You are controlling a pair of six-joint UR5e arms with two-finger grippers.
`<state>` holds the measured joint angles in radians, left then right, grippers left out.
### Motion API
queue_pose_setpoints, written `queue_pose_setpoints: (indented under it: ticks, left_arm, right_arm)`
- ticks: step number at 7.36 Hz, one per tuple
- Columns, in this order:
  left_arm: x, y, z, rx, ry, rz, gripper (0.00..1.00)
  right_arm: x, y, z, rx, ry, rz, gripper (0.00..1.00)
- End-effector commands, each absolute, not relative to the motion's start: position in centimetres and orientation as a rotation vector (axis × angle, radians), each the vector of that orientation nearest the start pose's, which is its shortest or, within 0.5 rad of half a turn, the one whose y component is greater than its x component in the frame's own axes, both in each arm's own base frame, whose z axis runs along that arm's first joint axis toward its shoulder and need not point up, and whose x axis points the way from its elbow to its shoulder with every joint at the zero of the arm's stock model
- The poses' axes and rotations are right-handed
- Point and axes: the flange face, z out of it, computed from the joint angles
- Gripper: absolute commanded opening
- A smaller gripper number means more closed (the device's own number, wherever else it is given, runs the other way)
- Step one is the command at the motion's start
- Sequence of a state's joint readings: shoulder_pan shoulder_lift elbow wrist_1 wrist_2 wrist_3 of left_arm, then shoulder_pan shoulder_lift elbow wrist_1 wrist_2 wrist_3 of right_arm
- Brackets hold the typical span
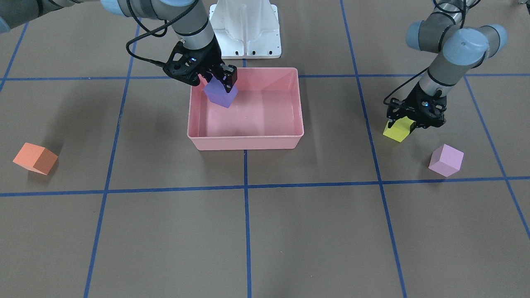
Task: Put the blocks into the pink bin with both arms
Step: 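Carry purple cube into bin with right gripper while left reaches yellow-green cube, then release purple cube with right gripper while left carries yellow-green cube over bin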
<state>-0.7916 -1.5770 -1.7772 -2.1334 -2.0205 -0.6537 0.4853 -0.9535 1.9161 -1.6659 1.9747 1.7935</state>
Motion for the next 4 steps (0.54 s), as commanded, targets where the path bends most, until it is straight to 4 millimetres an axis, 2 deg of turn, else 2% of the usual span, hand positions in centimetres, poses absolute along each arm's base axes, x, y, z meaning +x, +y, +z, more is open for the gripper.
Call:
queue_pose_setpoints:
  ticks: [1, 2, 3, 4]
  left_arm:
    - [30.8, -43.2, 46.9, 0.3, 0.881, 0.296, 0.0]
    - [32.3, -44.0, 42.6, 0.254, 0.955, 0.24, 0.0]
    - [33.5, -45.1, 36.5, 0.231, 0.996, 0.178, 0.0]
    - [33.8, -45.4, 29.8, 0.208, 1.002, 0.139, 0.0]
  right_arm:
    - [-51.4, -35.3, 18.7, -0.275, -0.86, 0.462, 0.52]
    - [-52.7, -34.6, 19.6, -0.267, -0.836, 0.455, 0.52]
    - [-53.7, -34.1, 20.3, -0.253, -0.831, 0.45, 0.52]
    - [-54.2, -33.6, 21.2, -0.255, -0.829, 0.441, 0.53]
